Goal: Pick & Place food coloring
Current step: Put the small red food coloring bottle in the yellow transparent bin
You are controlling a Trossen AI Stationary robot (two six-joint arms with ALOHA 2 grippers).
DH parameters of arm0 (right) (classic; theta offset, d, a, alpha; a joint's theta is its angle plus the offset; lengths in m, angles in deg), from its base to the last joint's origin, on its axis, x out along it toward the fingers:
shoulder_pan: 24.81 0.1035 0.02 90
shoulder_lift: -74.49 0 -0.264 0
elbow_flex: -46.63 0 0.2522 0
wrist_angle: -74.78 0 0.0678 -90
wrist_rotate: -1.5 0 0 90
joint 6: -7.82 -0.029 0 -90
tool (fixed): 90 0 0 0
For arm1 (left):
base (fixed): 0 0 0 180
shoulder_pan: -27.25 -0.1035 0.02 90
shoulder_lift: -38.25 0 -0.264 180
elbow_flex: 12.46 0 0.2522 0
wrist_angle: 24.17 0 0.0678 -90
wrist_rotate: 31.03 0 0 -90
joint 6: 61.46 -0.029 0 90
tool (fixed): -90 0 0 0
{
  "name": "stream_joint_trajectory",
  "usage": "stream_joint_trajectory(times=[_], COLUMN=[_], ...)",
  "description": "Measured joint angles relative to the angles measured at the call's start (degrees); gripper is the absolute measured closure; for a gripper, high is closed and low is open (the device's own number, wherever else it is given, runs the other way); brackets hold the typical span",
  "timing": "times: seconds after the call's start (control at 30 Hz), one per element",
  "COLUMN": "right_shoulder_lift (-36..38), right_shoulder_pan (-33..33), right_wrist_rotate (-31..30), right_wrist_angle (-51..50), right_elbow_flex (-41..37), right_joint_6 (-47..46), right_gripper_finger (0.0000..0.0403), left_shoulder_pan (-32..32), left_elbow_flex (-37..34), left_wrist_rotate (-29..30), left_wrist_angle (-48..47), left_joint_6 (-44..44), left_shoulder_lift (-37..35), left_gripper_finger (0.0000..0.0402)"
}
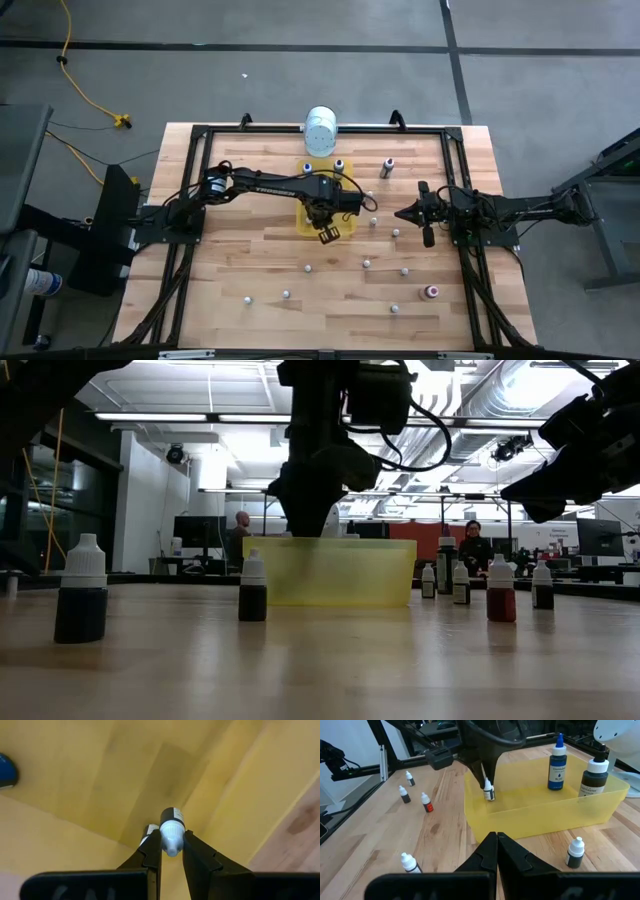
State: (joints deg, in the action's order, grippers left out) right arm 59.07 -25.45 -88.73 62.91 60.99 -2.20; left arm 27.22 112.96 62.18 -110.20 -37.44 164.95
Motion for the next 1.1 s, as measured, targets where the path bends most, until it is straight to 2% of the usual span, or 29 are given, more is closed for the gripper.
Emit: stream_joint_trajectory(times=[0.23, 0.43, 0.77, 1.1], right_shoulder_lift=[0.0, 0.0, 0.0, 0.0], right_shoulder_pan=[0.0, 0.0, 0.0, 0.0], right_wrist_rotate=[0.0, 0.0, 0.0, 0.0], right_wrist_angle=[0.0, 0.0, 0.0, 0.0], right_elbow_flex=[0.0, 0.0, 0.0, 0.0], right_joint_6=[0.0, 0.0, 0.0, 0.0], right_gripper_finger=[0.0402, 0.0402, 0.0402, 0.0402], left_shoulder_pan=[0.0, 0.0, 0.5, 0.5], left_elbow_flex=[0.0, 0.0, -4.1, -4.1], left_wrist_rotate=[-1.3, -1.3, -1.2, -1.2], left_wrist_angle=[0.1, -1.0, 2.3, 3.1], left_joint_6=[-8.4, -11.9, -12.2, -12.2], left_shoulder_lift=[0.0, 0.0, -0.1, -0.1], left_gripper_finger=[0.0356, 0.0356, 0.0351, 0.0304])
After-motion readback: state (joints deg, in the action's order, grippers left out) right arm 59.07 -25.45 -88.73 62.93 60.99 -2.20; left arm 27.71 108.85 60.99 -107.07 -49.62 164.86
